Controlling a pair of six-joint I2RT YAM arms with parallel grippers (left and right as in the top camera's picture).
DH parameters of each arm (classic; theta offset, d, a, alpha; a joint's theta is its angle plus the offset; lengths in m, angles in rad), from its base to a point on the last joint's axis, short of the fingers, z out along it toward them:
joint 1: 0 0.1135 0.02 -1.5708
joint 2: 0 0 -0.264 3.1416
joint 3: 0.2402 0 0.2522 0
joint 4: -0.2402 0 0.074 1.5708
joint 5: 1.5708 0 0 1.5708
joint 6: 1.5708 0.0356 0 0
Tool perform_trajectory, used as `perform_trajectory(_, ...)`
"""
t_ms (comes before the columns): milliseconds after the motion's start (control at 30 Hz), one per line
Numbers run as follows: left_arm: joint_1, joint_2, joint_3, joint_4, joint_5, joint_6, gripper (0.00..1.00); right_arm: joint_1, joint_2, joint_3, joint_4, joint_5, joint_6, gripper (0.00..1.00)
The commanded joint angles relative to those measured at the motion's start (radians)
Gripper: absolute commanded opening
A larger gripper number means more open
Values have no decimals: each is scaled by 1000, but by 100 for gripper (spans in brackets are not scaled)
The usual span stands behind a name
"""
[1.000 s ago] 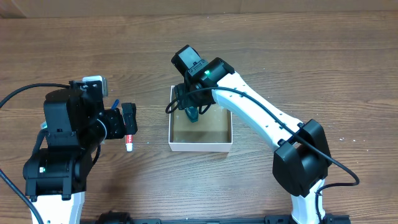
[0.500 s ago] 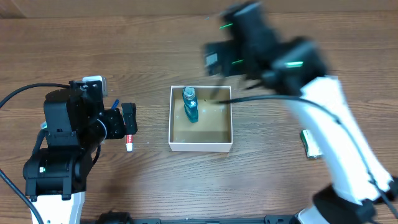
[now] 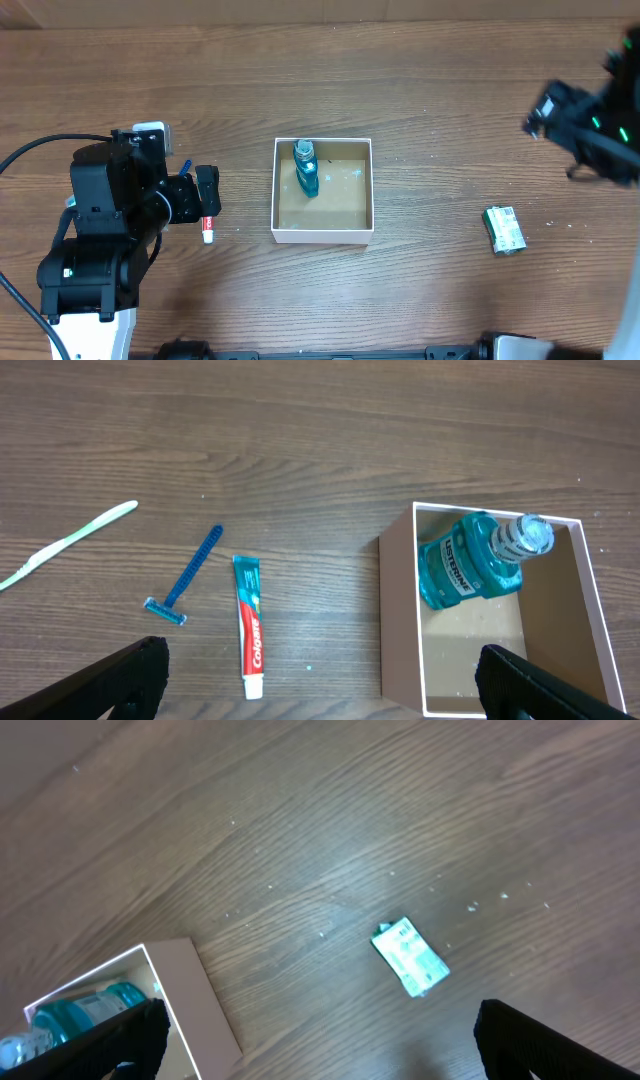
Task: Pack container
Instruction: 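Move the right gripper to the green packet and grasp it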
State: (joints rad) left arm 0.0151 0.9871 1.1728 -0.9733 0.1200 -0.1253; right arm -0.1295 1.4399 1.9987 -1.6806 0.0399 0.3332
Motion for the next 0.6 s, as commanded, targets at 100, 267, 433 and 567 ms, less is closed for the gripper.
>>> perform_trajectory(100, 3, 2, 26, 1, 4, -10, 100, -88, -213, -454, 175, -114, -53, 100)
perform_trajectory(267, 3, 2, 26, 2, 4, -10, 100, -111, -197, -804, 454, -126, -171, 100)
perform_trajectory(433, 3, 2, 26, 1, 4, -10, 100, -113, -50, -912, 608, -59, -325, 100)
perform_trajectory(567, 3, 2, 26, 2, 4, -10, 100, -113, 97, -912, 623, -17, -391, 100)
